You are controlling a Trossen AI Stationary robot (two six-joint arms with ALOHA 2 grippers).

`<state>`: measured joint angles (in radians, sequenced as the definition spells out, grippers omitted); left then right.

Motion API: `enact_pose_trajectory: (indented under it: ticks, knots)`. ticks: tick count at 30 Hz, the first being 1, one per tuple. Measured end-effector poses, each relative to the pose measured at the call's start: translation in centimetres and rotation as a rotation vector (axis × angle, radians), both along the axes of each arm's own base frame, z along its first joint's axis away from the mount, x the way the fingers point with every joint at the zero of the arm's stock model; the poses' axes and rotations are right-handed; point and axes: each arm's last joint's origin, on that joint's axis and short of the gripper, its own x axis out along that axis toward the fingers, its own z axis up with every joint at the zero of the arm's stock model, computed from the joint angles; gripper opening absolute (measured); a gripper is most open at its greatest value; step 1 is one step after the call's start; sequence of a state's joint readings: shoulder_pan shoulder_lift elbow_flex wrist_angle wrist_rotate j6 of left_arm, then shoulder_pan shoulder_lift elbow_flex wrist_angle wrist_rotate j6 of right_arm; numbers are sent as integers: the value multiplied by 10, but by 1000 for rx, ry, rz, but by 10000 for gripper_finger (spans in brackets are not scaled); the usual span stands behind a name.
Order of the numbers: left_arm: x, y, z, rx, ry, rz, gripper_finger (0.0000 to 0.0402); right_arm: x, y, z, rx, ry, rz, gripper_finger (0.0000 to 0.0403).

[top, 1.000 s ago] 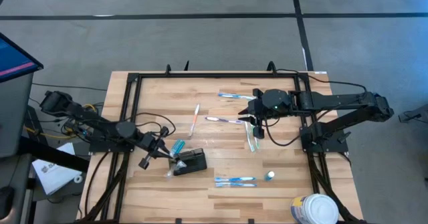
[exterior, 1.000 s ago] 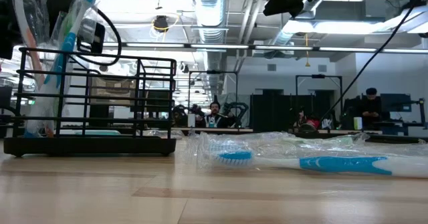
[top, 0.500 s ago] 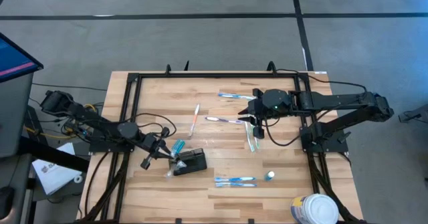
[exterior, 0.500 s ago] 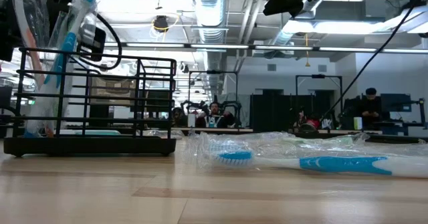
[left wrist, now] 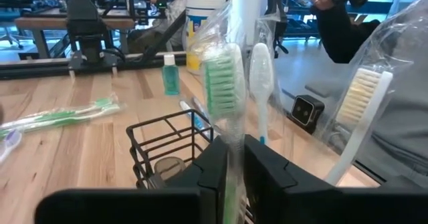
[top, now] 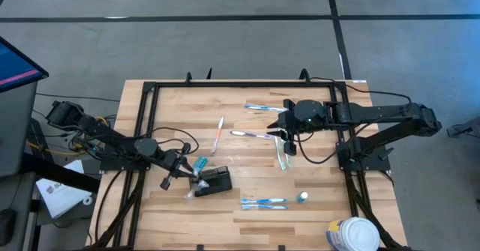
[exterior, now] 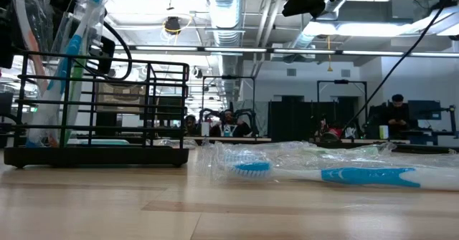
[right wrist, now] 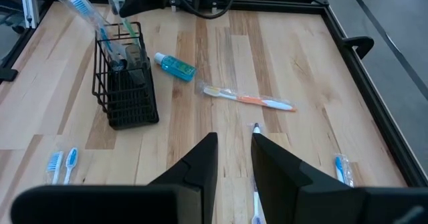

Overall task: Pick & Place toothbrushing station
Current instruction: Put the white green toothbrush into the black toothbrush rack

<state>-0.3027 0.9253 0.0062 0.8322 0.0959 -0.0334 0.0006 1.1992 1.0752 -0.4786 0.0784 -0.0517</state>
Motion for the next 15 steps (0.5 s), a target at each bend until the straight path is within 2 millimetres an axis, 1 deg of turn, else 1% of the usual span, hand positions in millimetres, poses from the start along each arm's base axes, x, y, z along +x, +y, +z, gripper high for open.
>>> enact_pose_trajectory:
  ticks: [12, 15]
  knots:
    - [0, 0, 0, 0, 0, 2, 47, 0, 0, 0, 0, 0, 0, 82]
    - [0, 1, 0, 5, -2, 37, 47, 0, 0, 0, 0, 0, 0, 82]
